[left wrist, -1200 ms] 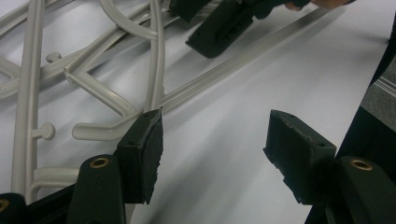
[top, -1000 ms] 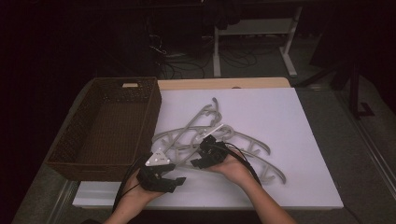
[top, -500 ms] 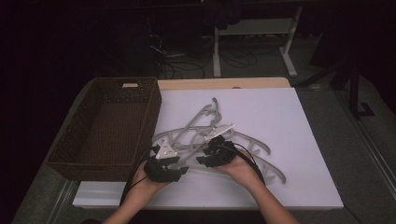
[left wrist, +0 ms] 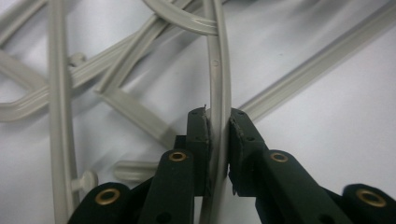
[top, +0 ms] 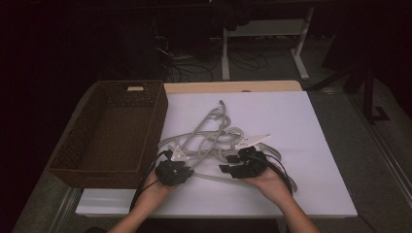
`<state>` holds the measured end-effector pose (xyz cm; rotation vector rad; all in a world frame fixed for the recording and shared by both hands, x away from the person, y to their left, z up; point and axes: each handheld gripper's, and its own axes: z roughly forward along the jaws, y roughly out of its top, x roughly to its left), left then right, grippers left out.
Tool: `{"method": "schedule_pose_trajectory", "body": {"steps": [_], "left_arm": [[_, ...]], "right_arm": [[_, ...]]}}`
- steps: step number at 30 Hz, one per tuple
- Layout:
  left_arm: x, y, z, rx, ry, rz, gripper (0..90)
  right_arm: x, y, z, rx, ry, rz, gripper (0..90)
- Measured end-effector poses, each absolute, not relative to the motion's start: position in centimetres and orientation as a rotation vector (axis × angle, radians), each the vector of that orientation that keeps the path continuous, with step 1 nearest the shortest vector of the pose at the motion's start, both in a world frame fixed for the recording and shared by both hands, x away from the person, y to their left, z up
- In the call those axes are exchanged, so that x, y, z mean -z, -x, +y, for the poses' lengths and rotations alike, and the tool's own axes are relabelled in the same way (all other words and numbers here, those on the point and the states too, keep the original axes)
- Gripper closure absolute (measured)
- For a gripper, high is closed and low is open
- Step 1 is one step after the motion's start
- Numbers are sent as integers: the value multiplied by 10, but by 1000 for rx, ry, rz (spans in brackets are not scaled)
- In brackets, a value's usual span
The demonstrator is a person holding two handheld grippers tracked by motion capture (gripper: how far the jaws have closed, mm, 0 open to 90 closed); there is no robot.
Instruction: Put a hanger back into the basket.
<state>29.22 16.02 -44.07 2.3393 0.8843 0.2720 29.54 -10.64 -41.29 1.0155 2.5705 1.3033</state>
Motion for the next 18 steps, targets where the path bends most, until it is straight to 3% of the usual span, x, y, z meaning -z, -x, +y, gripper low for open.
{"method": "schedule_pose_trajectory", "body": {"steps": [11,18], "left_arm": [[405,-308,148,-216,-2219,926,822],[401,-315,105,-166,-2203,909,820]], "right_arm": [[404,-278,-148,-1371,-1054,2459,524],[403,-274,-165,-1372,-1070,2426,519]]}}
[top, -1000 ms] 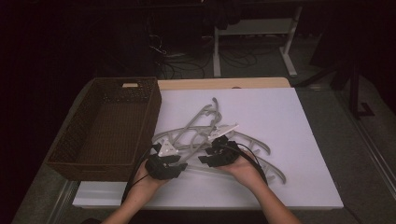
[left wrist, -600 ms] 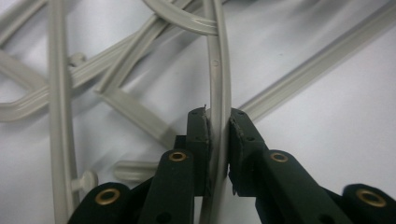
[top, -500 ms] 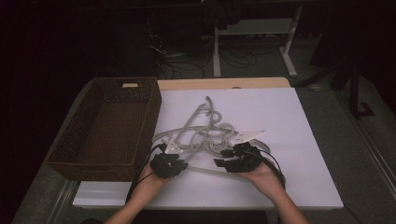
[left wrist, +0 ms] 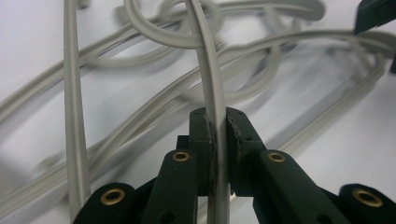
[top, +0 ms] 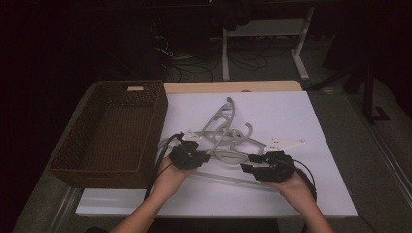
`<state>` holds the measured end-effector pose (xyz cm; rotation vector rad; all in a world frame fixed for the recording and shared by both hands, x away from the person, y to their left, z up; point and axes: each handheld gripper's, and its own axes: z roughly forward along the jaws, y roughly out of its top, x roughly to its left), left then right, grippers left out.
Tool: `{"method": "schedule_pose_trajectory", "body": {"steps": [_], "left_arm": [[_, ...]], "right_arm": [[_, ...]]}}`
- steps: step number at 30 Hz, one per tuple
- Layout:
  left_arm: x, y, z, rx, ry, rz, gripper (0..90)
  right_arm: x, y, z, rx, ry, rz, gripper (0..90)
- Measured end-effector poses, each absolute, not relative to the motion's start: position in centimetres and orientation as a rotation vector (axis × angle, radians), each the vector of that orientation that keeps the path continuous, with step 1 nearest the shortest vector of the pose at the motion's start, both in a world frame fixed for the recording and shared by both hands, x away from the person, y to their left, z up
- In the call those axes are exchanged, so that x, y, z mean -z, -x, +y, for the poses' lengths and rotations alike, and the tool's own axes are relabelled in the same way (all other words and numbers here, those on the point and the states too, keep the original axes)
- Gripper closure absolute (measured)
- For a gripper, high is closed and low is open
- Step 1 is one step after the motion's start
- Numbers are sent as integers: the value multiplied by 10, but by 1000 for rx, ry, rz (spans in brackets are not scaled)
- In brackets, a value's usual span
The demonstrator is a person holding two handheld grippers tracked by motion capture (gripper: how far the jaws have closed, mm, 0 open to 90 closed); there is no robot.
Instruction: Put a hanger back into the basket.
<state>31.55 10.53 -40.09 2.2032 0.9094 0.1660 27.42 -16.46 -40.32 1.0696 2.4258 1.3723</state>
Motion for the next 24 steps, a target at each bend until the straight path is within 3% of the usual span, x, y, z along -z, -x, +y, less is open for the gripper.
{"method": "schedule_pose_trajectory", "body": {"steps": [8,13,17,20,24], "left_arm": [[422,-320,68,-99,-2234,898,813],[427,-322,66,-76,-2225,890,700],[416,-319,78,-99,-2211,877,666],[407,-315,98,-154,-2217,874,689],[403,-312,120,-194,-2228,891,821]], "right_arm": [[402,-270,-178,-1361,-1084,2389,518],[403,-271,-183,-1363,-1097,2374,518],[403,-271,-182,-1355,-1099,2380,516],[403,-271,-181,-1358,-1095,2382,516],[404,-271,-178,-1352,-1091,2395,516]]}}
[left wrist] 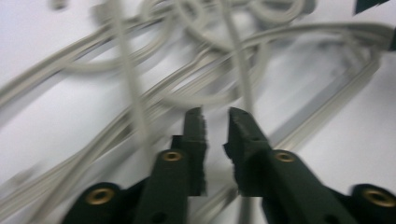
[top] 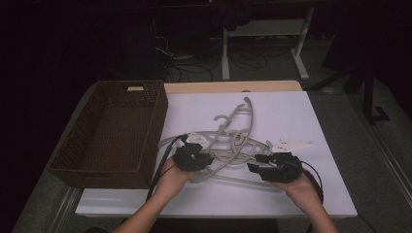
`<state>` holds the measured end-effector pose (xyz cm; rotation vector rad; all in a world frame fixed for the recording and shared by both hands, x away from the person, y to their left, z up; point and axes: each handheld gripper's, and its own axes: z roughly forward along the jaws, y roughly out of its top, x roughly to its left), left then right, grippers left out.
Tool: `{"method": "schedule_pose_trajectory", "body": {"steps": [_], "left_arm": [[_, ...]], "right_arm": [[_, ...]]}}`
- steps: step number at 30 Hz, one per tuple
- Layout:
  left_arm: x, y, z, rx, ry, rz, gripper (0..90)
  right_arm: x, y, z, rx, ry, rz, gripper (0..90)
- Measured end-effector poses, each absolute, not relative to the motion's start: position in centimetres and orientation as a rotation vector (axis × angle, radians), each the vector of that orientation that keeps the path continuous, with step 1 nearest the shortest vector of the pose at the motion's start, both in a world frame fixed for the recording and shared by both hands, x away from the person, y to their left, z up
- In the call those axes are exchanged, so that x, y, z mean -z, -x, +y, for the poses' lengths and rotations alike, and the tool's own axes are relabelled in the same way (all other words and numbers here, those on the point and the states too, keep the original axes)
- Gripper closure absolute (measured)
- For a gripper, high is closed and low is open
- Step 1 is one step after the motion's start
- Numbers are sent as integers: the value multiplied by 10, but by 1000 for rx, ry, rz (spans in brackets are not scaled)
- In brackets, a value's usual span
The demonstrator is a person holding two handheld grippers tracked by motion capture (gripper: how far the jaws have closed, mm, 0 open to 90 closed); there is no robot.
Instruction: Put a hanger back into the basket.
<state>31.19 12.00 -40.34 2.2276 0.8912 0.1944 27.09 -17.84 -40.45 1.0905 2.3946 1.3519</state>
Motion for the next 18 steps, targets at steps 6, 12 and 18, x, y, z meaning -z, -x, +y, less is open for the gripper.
{"method": "schedule_pose_trajectory", "body": {"steps": [6,12,18], "left_arm": [[407,-293,153,-228,-2294,904,900],[416,-275,160,-210,-2348,886,900],[419,-268,149,-146,-2360,841,900]], "right_arm": [[405,-271,-178,-1347,-1102,2393,516],[405,-272,-181,-1350,-1113,2378,518],[404,-273,-185,-1362,-1126,2357,518]]}}
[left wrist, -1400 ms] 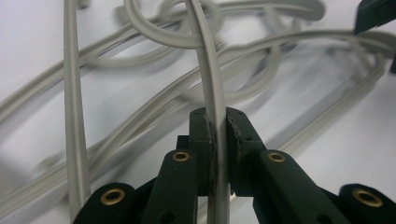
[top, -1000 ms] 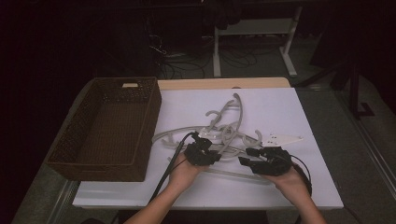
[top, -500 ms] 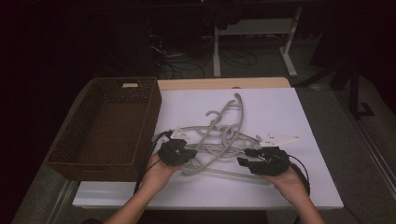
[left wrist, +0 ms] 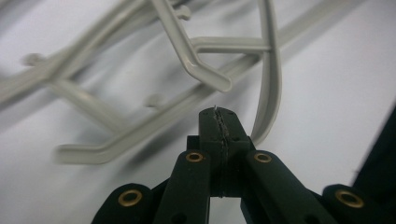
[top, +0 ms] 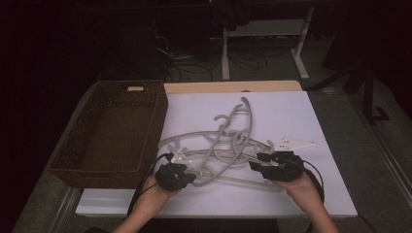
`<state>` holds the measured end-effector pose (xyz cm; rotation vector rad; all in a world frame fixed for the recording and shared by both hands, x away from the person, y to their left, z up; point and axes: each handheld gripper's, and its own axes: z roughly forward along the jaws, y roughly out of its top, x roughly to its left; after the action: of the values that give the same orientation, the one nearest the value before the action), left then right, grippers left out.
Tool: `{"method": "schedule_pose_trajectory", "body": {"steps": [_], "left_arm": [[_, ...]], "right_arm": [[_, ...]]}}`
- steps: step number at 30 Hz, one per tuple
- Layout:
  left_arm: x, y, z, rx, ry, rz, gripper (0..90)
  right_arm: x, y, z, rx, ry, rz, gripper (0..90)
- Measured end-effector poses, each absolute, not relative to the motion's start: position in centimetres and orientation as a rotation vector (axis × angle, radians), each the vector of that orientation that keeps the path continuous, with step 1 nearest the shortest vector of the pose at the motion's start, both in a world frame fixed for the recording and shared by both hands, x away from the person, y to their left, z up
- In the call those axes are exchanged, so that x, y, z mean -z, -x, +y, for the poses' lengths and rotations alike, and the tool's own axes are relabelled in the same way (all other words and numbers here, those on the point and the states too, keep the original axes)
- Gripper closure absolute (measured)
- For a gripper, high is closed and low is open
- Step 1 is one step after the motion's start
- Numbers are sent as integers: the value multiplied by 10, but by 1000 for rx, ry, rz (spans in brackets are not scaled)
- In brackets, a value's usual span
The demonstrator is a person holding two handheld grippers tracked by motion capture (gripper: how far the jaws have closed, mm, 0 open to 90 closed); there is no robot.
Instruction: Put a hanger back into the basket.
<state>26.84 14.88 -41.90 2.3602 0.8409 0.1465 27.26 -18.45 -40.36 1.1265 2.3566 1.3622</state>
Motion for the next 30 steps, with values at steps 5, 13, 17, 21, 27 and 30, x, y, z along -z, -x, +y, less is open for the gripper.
{"method": "schedule_pose_trajectory", "body": {"steps": [5,13,17,21,27,30], "left_arm": [[423,-261,118,-55,-2366,757,900],[428,-255,63,29,-2377,615,900],[431,-255,47,50,-2376,574,892],[420,-258,62,12,-2337,587,785],[410,-265,116,-53,-2277,672,619],[413,-266,135,-49,-2259,706,549]], "right_arm": [[402,-274,-191,-1366,-1154,2324,519],[401,-277,-199,-1348,-1184,2286,521],[400,-279,-203,-1332,-1212,2263,520],[396,-287,-200,-1306,-1252,2245,503],[389,-314,-175,-1261,-1293,2249,479],[389,-331,-155,-1243,-1313,2272,477]]}}
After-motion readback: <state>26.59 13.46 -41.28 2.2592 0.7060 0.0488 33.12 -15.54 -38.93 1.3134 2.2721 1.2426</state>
